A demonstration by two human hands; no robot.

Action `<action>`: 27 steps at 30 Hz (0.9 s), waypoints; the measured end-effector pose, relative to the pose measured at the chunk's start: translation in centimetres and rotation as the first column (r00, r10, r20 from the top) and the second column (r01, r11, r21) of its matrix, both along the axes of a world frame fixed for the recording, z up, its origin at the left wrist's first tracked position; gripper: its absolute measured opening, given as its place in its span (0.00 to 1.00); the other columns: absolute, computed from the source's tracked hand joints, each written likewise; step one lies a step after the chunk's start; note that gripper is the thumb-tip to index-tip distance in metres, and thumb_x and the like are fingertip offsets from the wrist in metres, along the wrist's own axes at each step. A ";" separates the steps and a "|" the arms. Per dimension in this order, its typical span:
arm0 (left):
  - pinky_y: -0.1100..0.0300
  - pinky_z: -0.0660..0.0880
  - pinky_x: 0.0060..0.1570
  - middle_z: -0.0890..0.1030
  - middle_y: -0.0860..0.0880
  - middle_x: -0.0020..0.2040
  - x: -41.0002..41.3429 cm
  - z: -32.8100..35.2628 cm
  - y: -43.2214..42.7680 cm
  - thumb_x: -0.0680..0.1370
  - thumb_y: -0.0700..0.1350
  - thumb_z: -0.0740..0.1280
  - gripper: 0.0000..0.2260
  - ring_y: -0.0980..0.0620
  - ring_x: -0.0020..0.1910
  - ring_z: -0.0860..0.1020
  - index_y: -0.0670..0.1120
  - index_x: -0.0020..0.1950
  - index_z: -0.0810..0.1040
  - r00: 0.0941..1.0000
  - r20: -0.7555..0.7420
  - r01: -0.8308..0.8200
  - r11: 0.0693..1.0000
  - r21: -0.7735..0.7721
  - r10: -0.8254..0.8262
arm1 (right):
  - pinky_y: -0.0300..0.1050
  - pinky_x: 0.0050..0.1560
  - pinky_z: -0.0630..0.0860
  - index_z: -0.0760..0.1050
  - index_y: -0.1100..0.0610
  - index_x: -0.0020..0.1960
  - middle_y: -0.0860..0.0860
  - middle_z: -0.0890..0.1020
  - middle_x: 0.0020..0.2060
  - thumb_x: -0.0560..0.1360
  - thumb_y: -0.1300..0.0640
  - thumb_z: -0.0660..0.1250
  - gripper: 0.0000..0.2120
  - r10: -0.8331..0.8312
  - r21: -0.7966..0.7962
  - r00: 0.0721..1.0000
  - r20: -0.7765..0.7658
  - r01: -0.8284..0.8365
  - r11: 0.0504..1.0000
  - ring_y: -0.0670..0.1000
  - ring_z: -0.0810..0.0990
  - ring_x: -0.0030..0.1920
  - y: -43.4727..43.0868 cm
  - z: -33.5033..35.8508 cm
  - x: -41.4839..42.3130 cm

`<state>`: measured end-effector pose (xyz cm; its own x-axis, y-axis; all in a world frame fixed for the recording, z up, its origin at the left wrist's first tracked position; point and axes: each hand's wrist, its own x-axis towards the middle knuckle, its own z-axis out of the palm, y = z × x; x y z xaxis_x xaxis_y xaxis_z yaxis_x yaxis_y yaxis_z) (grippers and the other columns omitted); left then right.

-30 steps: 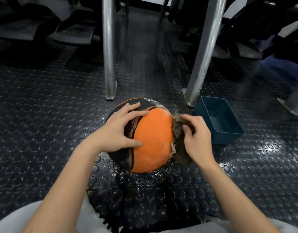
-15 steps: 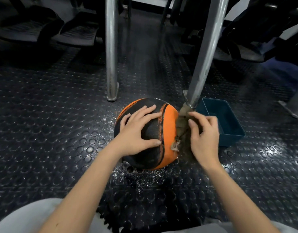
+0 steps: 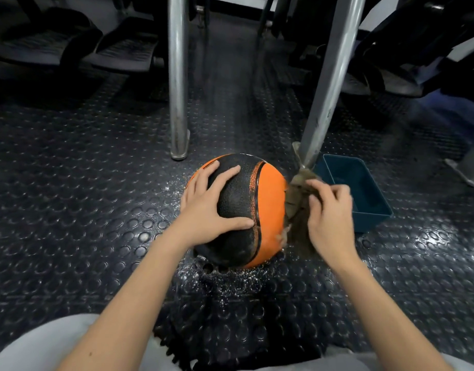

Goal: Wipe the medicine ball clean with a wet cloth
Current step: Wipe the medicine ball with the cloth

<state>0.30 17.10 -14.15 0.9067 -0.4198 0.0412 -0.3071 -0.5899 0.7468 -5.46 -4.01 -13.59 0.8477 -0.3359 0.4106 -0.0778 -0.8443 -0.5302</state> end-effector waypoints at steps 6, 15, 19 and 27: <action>0.48 0.47 0.72 0.47 0.62 0.75 0.1 0.1 0.3 0.54 0.70 0.67 0.42 0.58 0.74 0.46 0.75 0.64 0.51 1.000 -0.005 0.000 1.000 -0.008 0.000 | 0.41 0.53 0.69 0.76 0.57 0.61 0.54 0.69 0.53 0.77 0.62 0.62 0.14 0.313 -0.203 0.908 0.278 -0.263 0.943 0.51 0.68 0.52 2.4 -0.1 -0.5; 0.45 0.46 0.72 0.46 0.62 0.74 0.3 0.3 0.3 0.61 0.63 0.76 0.41 0.55 0.74 0.45 0.74 0.65 0.52 0.999 -0.025 0.029 0.999 -0.027 -0.030 | 0.28 0.52 0.62 0.75 0.59 0.60 0.54 0.69 0.51 0.77 0.67 0.61 0.14 0.064 0.015 0.982 0.175 -0.068 0.998 0.52 0.69 0.54 0.1 1.4 -0.2; 0.45 0.47 0.72 0.48 0.62 0.74 0.2 0.1 0.4 0.59 0.67 0.73 0.41 0.56 0.74 0.46 0.73 0.65 0.53 0.999 -0.028 0.030 0.999 -0.036 -0.031 | 0.32 0.48 0.64 0.77 0.58 0.59 0.53 0.70 0.49 0.76 0.67 0.62 0.13 0.205 -0.081 0.974 0.095 -0.197 0.977 0.51 0.70 0.52 0.8 0.1 0.0; 0.42 0.52 0.72 0.53 0.50 0.73 0.8 0.0 -0.2 0.58 0.72 0.67 0.49 0.46 0.73 0.53 0.58 0.74 0.53 0.831 -0.305 -0.534 0.821 -0.202 0.465 | 0.36 0.61 0.69 0.72 0.51 0.58 0.51 0.76 0.55 0.80 0.66 0.57 0.14 -0.059 0.558 0.997 0.048 0.022 0.830 0.43 0.74 0.55 -1.3 1.3 0.6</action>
<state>1.11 16.92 -14.17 0.9841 0.0906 -0.1528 0.1760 -0.3801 0.9081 -4.83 -5.31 -12.31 0.8076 -0.5570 0.1937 -0.0576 -0.4014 -0.9141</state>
